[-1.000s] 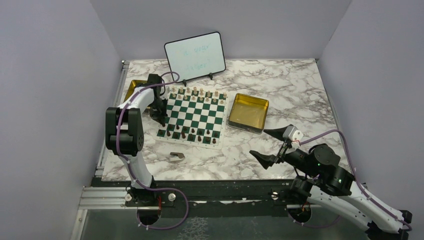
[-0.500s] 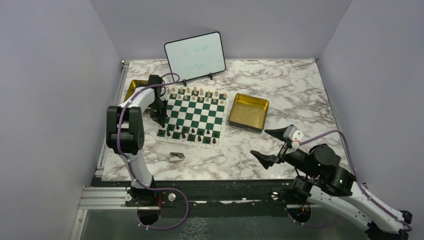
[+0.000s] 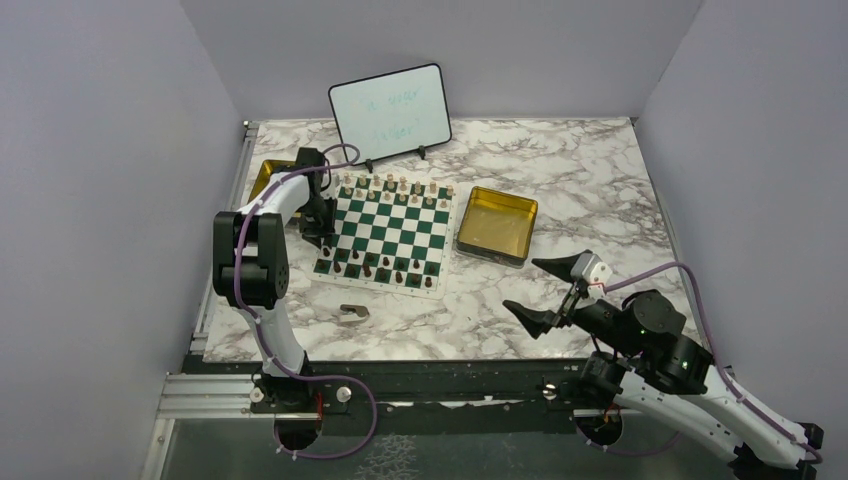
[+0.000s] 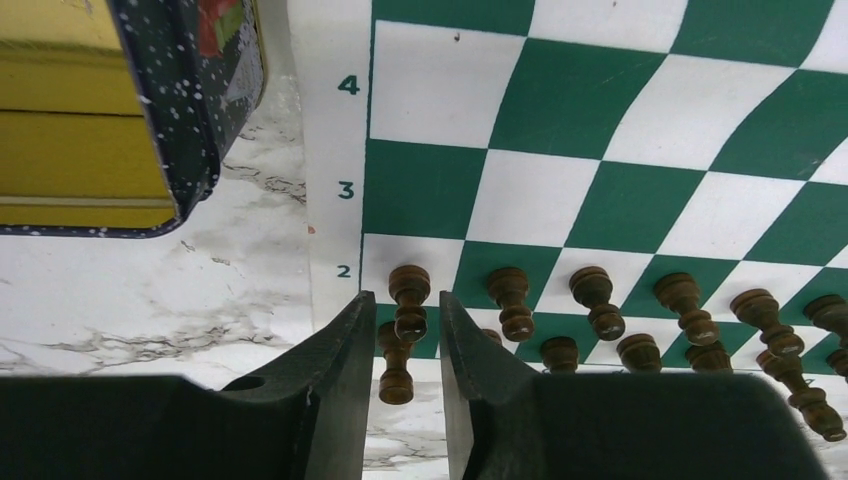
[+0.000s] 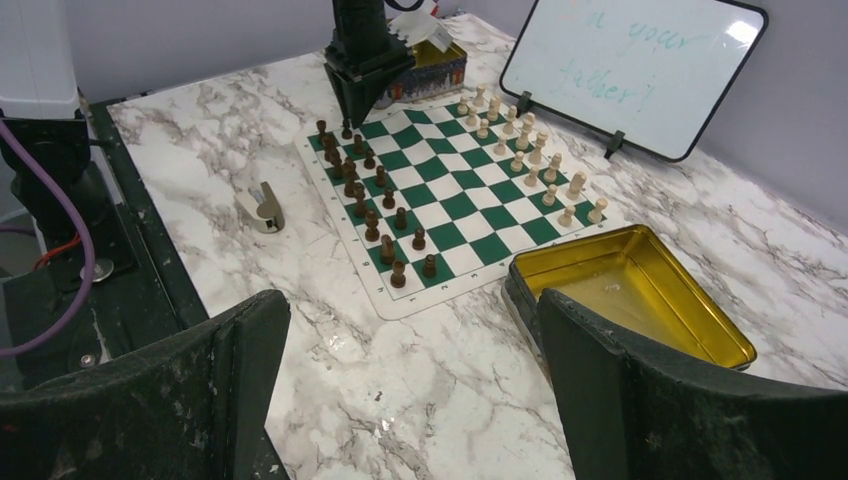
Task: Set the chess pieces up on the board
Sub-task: Place the chess piece on the chessboard, then reset both arms
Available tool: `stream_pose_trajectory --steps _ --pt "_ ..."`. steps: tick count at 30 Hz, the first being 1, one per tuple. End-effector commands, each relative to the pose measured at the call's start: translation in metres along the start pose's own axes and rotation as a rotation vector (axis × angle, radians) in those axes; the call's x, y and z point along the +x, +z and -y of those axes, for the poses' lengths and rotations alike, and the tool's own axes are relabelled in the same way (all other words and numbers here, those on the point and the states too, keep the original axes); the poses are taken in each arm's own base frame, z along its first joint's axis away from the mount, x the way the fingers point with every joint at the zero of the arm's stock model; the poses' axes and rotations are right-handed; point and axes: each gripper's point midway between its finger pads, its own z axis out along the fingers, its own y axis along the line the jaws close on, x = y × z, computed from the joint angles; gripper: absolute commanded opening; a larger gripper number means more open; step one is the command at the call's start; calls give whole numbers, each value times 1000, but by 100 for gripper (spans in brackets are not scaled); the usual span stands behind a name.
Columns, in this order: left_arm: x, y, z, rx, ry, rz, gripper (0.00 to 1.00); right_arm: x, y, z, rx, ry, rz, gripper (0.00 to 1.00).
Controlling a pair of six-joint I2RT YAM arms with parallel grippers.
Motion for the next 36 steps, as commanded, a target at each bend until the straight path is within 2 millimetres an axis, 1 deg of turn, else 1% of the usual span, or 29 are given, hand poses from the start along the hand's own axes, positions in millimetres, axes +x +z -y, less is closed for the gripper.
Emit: stream_pose_trajectory --steps 1,4,7,10,12,14,17,19,21,23,24,28,32,36 --pt "-16 -11 -2 -2 3 48 32 -6 -5 5 24 3 7 100" --pt "-22 -19 -1 -2 0 77 34 -2 -5 3 21 19 -3 100" --pt "-33 -31 2 10 -2 123 34 1 -5 7 57 69 -17 100" --pt "-48 -50 5 20 -9 192 35 0 -7 16 134 178 -11 100" --pt "-61 -68 10 41 -2 256 37 -1 -8 21 175 233 -4 100" --pt "-73 -87 18 72 14 324 39 -1 -9 25 210 286 -5 100" --pt "-85 -116 35 142 34 416 40 6 -10 34 290 374 -13 100" --pt "-90 -136 50 197 47 482 41 11 -11 37 314 375 -26 100" --pt "-90 -155 70 274 65 539 43 15 -11 39 329 370 -43 100" --pt "-86 -172 91 372 92 595 45 16 -12 41 343 374 -58 100" --pt "-82 -180 99 412 99 616 46 17 -13 43 360 383 -67 100" --pt "-59 -204 123 511 116 678 52 27 -18 59 482 411 -108 100" --pt "-26 -215 151 624 167 709 53 32 -29 72 603 465 -137 100" --pt "8 -224 169 692 181 770 54 31 -40 83 717 558 -117 100"
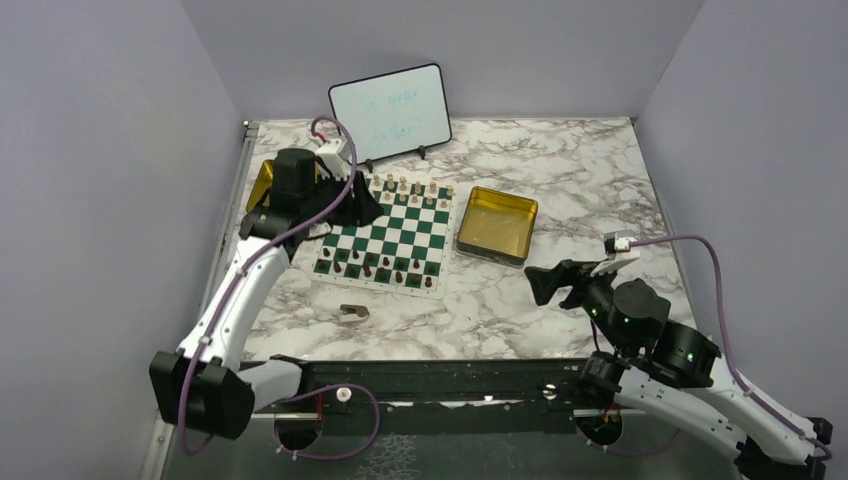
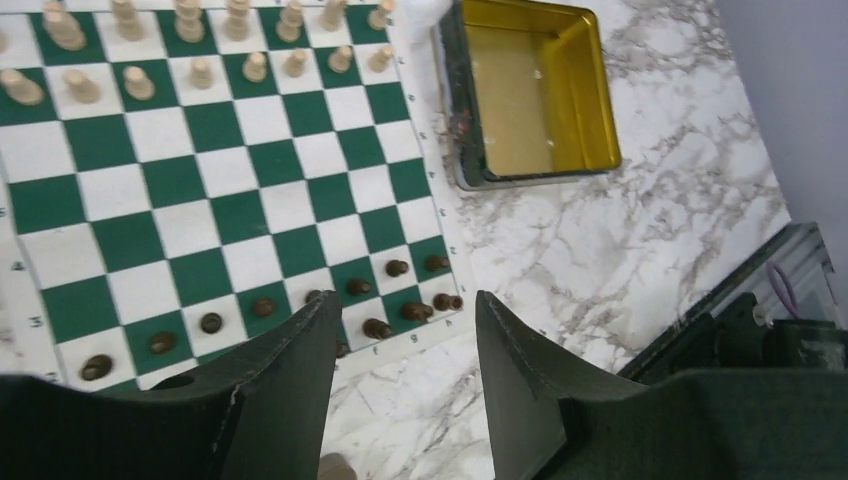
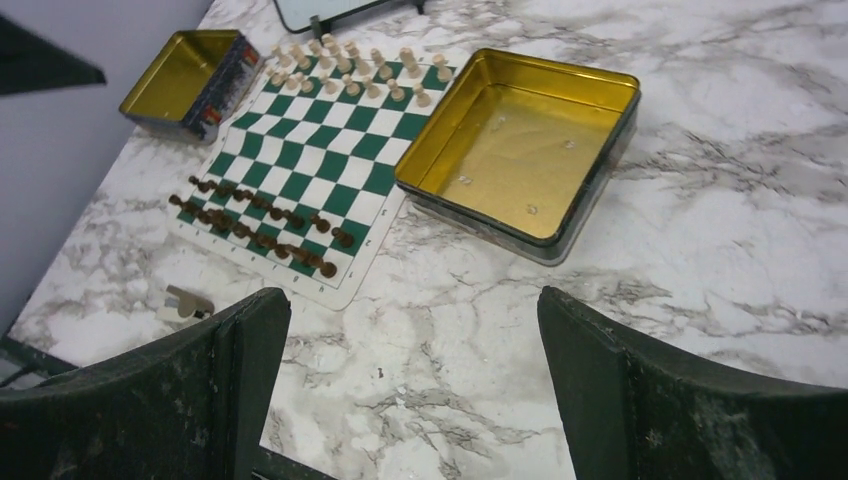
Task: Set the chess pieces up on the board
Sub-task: Reset both arms
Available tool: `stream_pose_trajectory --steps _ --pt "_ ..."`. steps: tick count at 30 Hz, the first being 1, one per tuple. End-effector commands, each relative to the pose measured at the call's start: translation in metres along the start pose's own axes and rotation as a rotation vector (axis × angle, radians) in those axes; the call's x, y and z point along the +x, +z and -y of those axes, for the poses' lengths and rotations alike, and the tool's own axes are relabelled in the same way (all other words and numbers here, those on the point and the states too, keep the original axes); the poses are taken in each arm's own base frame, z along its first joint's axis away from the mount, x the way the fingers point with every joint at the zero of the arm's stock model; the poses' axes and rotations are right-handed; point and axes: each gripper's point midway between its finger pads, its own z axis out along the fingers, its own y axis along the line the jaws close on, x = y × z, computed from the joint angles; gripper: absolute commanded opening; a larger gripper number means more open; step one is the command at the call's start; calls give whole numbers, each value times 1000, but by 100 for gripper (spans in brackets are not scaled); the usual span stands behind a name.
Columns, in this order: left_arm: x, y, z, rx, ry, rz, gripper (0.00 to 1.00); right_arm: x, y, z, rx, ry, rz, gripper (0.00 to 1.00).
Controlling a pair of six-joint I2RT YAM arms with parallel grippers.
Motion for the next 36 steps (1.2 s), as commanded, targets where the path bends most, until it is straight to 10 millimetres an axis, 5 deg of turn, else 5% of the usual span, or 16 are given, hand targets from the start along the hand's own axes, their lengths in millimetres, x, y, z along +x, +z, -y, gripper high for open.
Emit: stream_pose_trajectory --steps 1,4,6,7,12,36 --pt "9 -22 49 159 11 127 55 -12 -9 28 178 139 35 100" --pt "21 -41 60 189 -16 199 65 -14 -12 30 192 138 29 100" --pt "31 -52 61 194 -22 235 97 -16 -12 27 179 127 20 100" --pt "33 -57 62 196 -17 254 99 -17 -13 25 169 128 16 100" --pt "43 -70 57 160 -13 288 99 -22 -15 16 126 141 9 100" --pt "54 -60 43 113 -26 264 99 -29 -14 9 85 116 24 100"
